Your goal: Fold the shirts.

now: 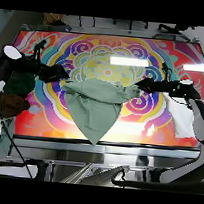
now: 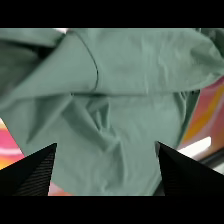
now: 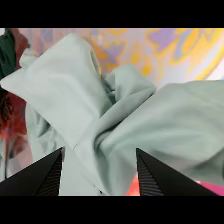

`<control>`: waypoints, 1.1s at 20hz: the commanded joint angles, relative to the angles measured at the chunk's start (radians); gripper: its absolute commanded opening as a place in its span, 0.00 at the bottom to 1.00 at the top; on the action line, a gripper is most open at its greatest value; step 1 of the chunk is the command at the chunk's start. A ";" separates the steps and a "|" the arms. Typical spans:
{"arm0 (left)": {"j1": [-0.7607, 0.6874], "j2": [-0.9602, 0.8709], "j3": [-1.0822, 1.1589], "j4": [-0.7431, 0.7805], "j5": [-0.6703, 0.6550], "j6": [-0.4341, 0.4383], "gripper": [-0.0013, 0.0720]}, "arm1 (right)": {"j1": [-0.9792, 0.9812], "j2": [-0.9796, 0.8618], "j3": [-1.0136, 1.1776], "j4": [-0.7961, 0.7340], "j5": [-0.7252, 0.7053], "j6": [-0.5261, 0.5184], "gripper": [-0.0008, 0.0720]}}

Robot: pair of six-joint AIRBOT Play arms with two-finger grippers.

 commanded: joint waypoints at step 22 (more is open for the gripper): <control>-0.607 0.133 -0.788 -0.317 0.716 0.000 0.04 | -0.091 -0.026 0.011 -0.220 0.071 0.002 0.72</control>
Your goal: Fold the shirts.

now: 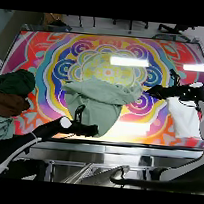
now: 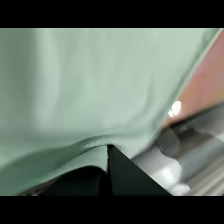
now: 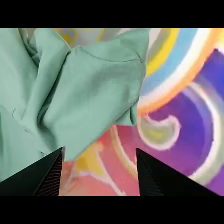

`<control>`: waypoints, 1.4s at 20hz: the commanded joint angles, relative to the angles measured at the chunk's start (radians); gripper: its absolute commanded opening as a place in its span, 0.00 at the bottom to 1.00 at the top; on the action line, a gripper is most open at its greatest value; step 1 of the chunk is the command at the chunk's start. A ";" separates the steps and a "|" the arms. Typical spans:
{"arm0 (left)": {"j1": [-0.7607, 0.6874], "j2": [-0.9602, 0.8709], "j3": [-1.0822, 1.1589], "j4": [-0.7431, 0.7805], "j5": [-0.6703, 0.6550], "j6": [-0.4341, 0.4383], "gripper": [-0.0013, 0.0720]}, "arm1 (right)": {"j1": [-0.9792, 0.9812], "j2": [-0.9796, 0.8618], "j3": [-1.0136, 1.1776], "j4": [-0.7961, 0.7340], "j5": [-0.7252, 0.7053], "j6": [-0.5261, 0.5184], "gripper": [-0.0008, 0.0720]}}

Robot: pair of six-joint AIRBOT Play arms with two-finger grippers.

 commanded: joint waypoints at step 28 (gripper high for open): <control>0.876 0.150 0.263 0.431 -0.526 0.208 0.03 | 0.320 0.041 -0.076 0.132 0.284 0.068 0.03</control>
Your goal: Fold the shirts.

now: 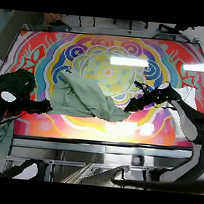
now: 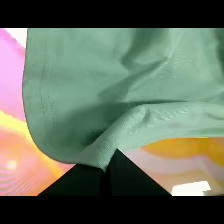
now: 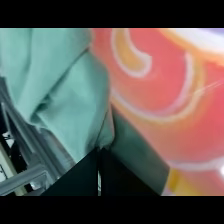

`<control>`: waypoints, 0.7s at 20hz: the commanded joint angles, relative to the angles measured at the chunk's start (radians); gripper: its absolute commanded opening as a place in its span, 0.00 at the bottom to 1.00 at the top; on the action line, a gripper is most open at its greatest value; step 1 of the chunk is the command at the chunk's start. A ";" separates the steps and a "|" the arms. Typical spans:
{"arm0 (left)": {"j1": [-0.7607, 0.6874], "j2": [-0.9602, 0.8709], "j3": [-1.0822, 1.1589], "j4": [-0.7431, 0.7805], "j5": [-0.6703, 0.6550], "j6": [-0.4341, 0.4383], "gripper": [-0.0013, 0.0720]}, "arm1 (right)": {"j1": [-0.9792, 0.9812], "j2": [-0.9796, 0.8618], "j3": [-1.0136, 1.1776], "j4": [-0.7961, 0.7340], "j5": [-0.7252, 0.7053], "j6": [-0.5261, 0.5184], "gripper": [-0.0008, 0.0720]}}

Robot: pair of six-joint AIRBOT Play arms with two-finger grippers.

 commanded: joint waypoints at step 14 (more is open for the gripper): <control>0.001 0.290 1.350 -0.021 -0.163 -0.050 0.03 | -0.389 0.684 0.558 0.533 -0.369 -0.071 0.03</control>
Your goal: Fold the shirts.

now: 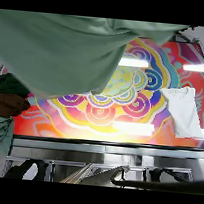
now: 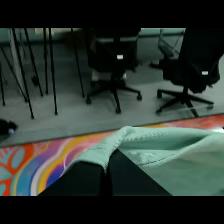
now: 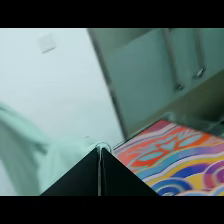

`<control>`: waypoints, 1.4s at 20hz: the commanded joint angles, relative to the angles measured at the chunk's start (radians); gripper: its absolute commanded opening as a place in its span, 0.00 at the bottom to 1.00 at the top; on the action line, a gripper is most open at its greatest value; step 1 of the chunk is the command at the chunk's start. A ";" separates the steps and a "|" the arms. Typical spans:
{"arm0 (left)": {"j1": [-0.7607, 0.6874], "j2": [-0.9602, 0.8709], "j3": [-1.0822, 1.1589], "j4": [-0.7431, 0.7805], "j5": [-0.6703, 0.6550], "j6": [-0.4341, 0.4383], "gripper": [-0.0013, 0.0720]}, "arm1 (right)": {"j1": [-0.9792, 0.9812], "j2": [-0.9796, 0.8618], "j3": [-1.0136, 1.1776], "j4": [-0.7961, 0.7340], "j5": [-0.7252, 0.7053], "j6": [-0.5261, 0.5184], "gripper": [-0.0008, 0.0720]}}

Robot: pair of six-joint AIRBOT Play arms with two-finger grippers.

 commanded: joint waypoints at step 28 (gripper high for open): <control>0.009 -0.681 -0.426 0.058 -0.059 0.083 0.94 | 0.126 -0.581 -0.200 -0.463 0.056 0.031 0.48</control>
